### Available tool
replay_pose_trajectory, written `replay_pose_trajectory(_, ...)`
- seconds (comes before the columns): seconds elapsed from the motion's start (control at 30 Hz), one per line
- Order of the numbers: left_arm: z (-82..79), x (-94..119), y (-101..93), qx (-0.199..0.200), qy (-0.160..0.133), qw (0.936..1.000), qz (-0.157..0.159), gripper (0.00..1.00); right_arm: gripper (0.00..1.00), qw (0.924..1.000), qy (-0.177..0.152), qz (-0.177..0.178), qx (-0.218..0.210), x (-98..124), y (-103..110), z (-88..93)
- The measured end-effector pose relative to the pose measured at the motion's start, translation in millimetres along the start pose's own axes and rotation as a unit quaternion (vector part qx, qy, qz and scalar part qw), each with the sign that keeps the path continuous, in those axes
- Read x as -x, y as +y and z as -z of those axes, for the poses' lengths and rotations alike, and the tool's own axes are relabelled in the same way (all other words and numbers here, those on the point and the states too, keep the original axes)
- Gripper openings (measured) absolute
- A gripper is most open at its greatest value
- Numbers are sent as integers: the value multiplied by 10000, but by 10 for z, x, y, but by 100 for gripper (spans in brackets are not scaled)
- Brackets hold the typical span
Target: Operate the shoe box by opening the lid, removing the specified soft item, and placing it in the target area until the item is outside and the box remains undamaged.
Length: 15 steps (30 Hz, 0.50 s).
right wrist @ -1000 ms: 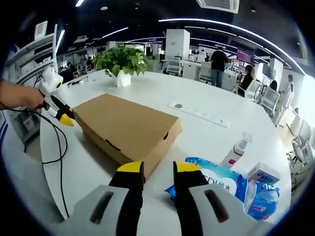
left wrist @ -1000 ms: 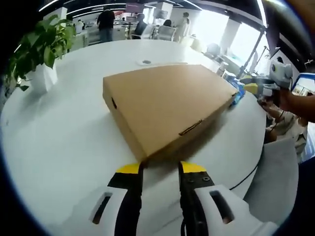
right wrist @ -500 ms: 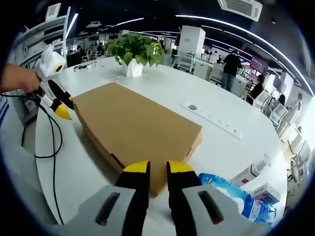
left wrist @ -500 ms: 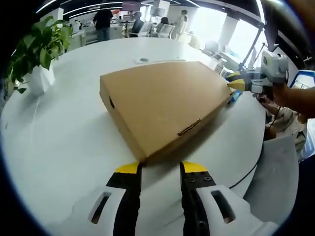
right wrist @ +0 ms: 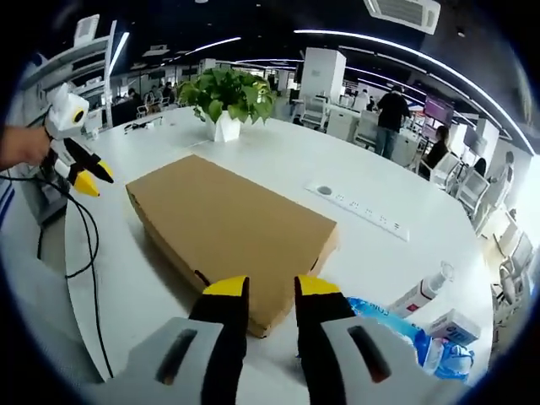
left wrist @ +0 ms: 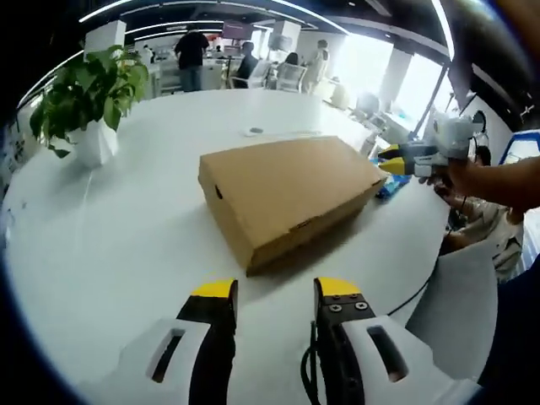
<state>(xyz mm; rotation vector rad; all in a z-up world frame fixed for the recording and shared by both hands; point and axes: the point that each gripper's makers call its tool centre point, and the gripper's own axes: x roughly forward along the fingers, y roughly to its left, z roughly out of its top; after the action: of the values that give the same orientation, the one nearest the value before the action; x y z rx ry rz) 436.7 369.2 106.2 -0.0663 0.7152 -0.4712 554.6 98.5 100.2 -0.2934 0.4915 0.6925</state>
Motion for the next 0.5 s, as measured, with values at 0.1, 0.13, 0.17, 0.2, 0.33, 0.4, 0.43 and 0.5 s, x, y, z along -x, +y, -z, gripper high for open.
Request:
replay_pose_trajectory(0.1,-66,188,-148,-161,-207,9996,77,42,30,9996,-188,200,-92,288,-61,-16)
replay_pose_trajectory(0.13,-97,228,-191,-305,-316,9990,99,43,34,9987,-357,330,-180,423,-88,-37)
replay_pose_trajectory(0.17,-131,296,-252,-473,-476,9977,92,44,36,9982,-389,406,-205,506,-107,-23)
replay_pose_trajectory(0.2,-142,332,-288,-480,-568,9972,73,48,37,9977,-390,502,-248,593,-127,3)
replay_pose_trajectory(0.33,-104,435,-524,-739,-896,9931,133,63,52,9907,-640,1091,-494,1026,-274,154)
replay_pose_trajectory(0.4,-26,441,-606,-697,-870,9937,151,66,55,9867,-631,1339,-675,1193,-292,266)
replay_pose_trajectory(0.43,17,440,-648,-730,-883,9933,179,67,57,9861,-636,1366,-703,1222,-290,286)
replay_pose_trajectory(0.5,99,432,-669,-667,-818,9943,147,72,61,9818,-582,1575,-888,1368,-298,398)
